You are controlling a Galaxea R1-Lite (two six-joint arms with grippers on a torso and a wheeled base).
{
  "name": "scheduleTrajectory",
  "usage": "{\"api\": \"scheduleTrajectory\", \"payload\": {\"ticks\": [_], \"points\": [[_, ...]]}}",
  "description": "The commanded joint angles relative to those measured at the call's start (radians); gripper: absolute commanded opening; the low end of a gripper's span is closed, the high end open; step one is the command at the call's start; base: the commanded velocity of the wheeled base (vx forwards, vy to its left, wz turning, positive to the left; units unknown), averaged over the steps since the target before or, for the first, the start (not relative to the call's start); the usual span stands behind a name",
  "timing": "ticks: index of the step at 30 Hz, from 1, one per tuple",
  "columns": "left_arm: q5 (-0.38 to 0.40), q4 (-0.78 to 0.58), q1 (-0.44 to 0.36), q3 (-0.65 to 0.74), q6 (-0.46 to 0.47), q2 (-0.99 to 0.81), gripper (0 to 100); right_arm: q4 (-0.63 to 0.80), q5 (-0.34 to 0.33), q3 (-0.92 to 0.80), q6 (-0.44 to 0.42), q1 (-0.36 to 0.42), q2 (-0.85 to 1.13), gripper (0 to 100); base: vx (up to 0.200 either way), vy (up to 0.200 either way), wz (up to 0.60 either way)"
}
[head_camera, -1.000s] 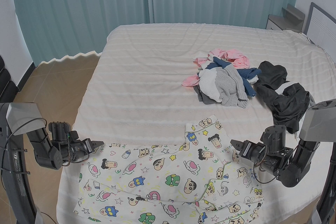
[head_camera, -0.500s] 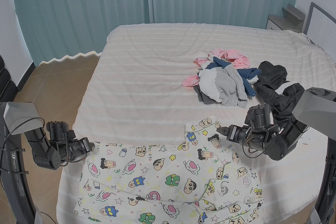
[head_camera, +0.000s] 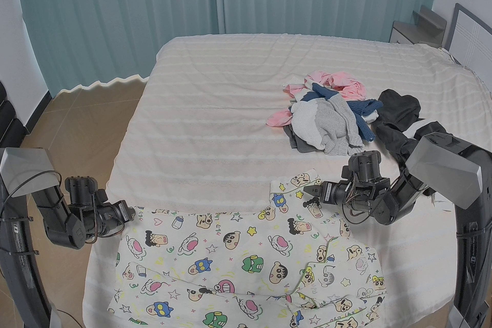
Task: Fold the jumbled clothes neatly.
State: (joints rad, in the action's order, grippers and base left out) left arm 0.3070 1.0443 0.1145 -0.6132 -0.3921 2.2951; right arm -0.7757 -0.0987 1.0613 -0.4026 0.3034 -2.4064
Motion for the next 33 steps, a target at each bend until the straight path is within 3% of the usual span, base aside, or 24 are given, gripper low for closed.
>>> {"api": "scheduleTrajectory", "payload": {"ticks": [1,8,9,29,33], "points": [[0.0,0.0,-0.004,0.0,-0.001,-0.006,0,0.0,-0.021,0.025,0.002,0.002,-0.025,100,0.0,0.0,0.0],[0.0,0.0,-0.004,0.001,-0.002,-0.005,0,0.046,-0.055,0.051,0.024,-0.006,-0.031,100,0.0,0.0,0.0],[0.0,0.0,-0.004,0.001,-0.002,-0.005,0,0.046,-0.055,0.054,0.027,-0.006,-0.031,0,0.0,0.0,0.0],[-0.028,0.005,-0.004,0.001,0.004,-0.048,0,0.036,-0.125,0.04,0.019,-0.047,0.003,0,0.0,0.0,0.0],[-0.029,0.059,-0.004,0.012,0.004,-0.055,0,0.026,-0.136,0.013,0.011,-0.056,0.043,0,0.0,0.0,0.0]]}}
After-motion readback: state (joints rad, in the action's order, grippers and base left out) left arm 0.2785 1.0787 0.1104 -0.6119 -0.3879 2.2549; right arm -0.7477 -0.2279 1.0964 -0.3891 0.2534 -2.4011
